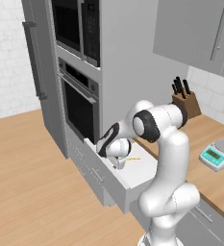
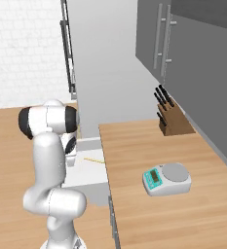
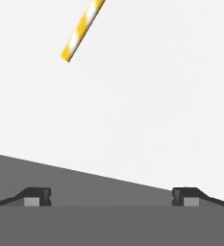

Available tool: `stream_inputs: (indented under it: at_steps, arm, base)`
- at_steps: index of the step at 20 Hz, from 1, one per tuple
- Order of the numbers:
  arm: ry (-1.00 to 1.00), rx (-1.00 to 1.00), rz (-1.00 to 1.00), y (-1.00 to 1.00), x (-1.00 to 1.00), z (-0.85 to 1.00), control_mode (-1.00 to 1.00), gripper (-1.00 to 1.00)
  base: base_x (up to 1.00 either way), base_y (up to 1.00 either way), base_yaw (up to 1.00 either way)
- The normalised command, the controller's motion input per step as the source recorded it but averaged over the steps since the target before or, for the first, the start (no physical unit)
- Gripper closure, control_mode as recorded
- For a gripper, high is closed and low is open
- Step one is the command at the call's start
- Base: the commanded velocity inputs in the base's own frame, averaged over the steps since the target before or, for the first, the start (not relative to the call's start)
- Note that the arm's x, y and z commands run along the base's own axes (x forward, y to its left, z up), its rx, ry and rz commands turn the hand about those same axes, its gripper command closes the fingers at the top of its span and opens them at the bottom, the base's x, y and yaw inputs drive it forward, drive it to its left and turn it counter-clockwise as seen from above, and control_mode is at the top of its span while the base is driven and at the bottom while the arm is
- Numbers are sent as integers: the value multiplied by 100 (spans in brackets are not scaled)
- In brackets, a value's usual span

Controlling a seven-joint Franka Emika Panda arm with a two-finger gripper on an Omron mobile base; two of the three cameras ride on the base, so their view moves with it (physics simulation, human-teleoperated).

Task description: Take a straw from the drawer in front and place it inside the glass cup on the dining counter.

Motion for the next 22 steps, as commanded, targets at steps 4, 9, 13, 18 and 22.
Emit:
stream_inputs:
  at_steps: [4,9,13,18,22]
  arm:
    - [0,0,0,53,-3,-14,-100,-100]
    - [0,0,0,70,-7,-10,-100,-100]
    - [0,0,0,81,-9,-10,-100,-100]
    - [0,0,0,84,-12,-5,-100,-100]
    - [0,0,0,80,-14,0,-100,-100]
  base:
    - [0,0,0]
    - [0,0,0]
    - [0,0,0]
    - [0,0,0]
    - [0,0,0]
